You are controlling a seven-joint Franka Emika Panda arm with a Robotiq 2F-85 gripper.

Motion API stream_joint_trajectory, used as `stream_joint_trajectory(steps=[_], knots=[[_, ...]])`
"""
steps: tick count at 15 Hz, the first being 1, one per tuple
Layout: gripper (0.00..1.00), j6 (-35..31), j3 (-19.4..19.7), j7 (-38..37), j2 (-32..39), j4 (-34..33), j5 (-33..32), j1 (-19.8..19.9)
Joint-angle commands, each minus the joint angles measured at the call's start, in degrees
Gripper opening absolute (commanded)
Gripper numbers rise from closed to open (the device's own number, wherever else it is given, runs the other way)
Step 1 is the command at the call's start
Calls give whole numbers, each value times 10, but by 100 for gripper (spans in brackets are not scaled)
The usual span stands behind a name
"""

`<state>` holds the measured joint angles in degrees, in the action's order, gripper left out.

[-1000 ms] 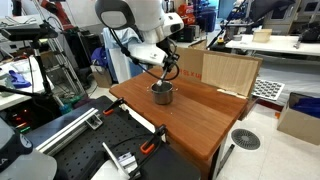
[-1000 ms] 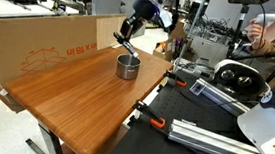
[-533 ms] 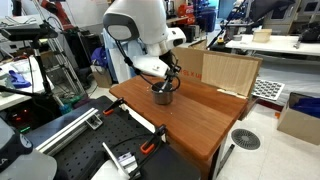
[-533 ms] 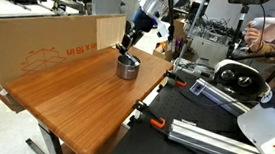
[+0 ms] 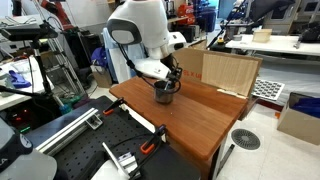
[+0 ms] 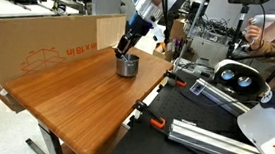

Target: Put the marker in the pot

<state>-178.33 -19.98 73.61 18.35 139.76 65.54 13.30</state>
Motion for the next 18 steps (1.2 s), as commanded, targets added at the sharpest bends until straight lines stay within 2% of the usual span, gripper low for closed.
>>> stream_joint_trajectory(steps=[1, 3, 4, 9, 14, 17, 18], knots=[[84, -20, -10, 20, 8, -9, 15, 8], [99, -20, -12, 23, 3, -10, 17, 9], [100, -20, -14, 25, -1, -11, 19, 10], [100, -16, -21, 24, -20, -16, 24, 12], [100, -5, -24, 7, -83, 2, 17, 3], [100, 76, 31, -95, -114, 81, -115, -23], [100, 34, 0, -40, -84, 38, -51, -7]])
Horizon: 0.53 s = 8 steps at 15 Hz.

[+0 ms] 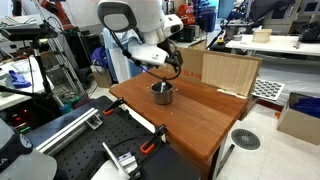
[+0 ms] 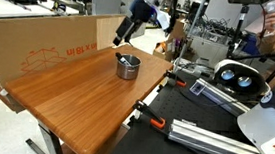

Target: Put the marker in the pot

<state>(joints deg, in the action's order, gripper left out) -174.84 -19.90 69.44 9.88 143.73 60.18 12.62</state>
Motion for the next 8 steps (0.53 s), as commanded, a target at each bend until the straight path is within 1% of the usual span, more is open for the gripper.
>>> stream_joint_trajectory(steps=[1, 4, 8], knots=[[100, 4, 4, -10, -2, 16, -10, 0], [100, 3, 1, -9, -2, 2, -9, 0], [100, 3, 1, -9, -1, 1, -8, 0]])
